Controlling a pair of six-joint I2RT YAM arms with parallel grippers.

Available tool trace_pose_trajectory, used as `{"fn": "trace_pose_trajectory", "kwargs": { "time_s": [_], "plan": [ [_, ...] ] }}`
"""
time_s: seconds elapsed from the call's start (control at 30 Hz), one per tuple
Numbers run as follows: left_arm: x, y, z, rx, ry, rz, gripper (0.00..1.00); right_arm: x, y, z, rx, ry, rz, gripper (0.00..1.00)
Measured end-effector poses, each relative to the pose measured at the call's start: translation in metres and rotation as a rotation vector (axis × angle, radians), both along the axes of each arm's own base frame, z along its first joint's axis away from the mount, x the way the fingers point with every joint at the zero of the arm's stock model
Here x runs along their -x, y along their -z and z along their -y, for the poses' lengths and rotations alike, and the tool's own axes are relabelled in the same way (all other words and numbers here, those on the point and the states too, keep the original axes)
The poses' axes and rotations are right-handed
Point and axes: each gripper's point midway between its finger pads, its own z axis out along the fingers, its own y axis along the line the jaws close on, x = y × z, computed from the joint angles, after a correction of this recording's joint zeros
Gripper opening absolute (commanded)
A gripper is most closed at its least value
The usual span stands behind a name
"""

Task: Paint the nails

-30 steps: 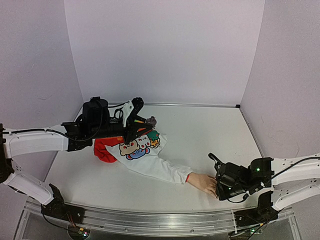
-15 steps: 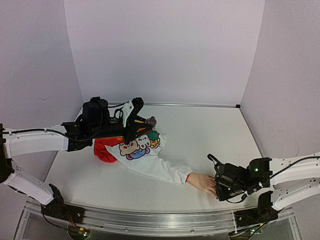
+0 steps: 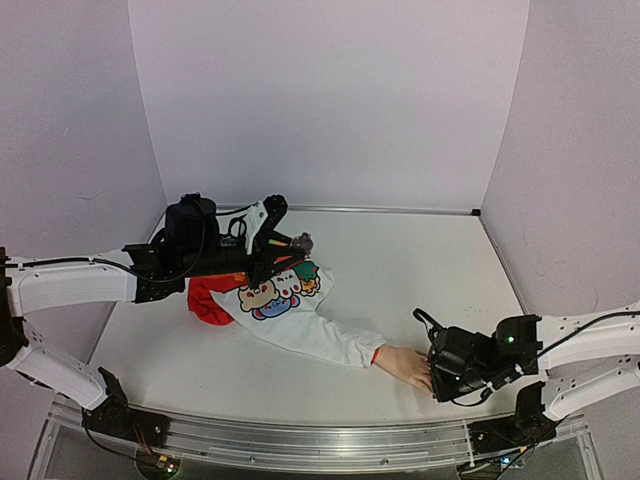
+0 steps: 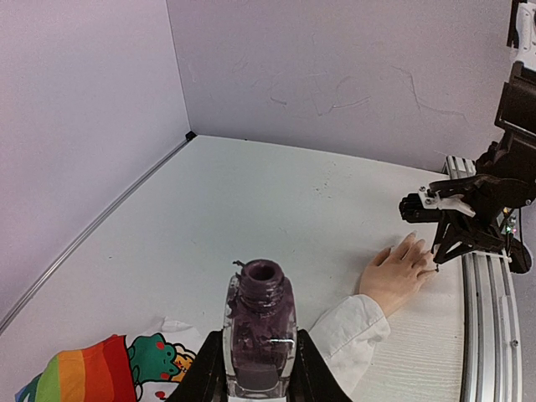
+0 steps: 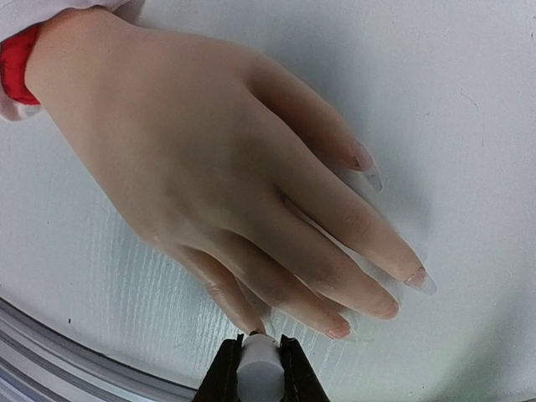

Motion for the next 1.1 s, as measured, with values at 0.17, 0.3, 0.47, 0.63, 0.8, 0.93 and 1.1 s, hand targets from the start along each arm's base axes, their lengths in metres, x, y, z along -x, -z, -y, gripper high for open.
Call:
{"fn": "trace_pose_trajectory", "kwargs": {
  "time_s": [0.17,0.3,0.47,0.63,0.8,0.93,1.1],
  "plan": [
    [0.0000,0.0000,0.0000,0.000,0.000,0.000,0.00,0.0000,0.0004,0.0001,0.002,0.000,-0.001,0.00],
    [0.0001,0.0000,-0.0001,0.000,0.000,0.000,0.00,0.0002,0.0014,0.0005,0.007,0.000,-0.003,0.00],
    [0.0001,0.0001,-0.0001,0.000,0.000,0.000,0.00,0.0005,0.0029,0.0010,0.014,0.000,-0.006,0.00],
    [0.0001,0.0000,-0.0002,0.000,0.000,0.000,0.00,0.0006,0.0030,0.0010,0.015,0.000,-0.007,0.00],
    [0.0001,0.0003,-0.0002,-0.001,0.000,-0.001,0.00,0.0006,0.0030,0.0010,0.015,0.000,-0.007,0.00],
    [0.0004,0.0017,-0.0005,-0.006,0.000,-0.005,0.00,0.0006,0.0030,0.0010,0.014,0.001,-0.007,0.00],
    [0.0004,0.0016,-0.0006,-0.006,0.000,-0.005,0.00,0.0007,0.0042,0.0015,0.020,0.004,-0.010,0.00]
  ]
}}
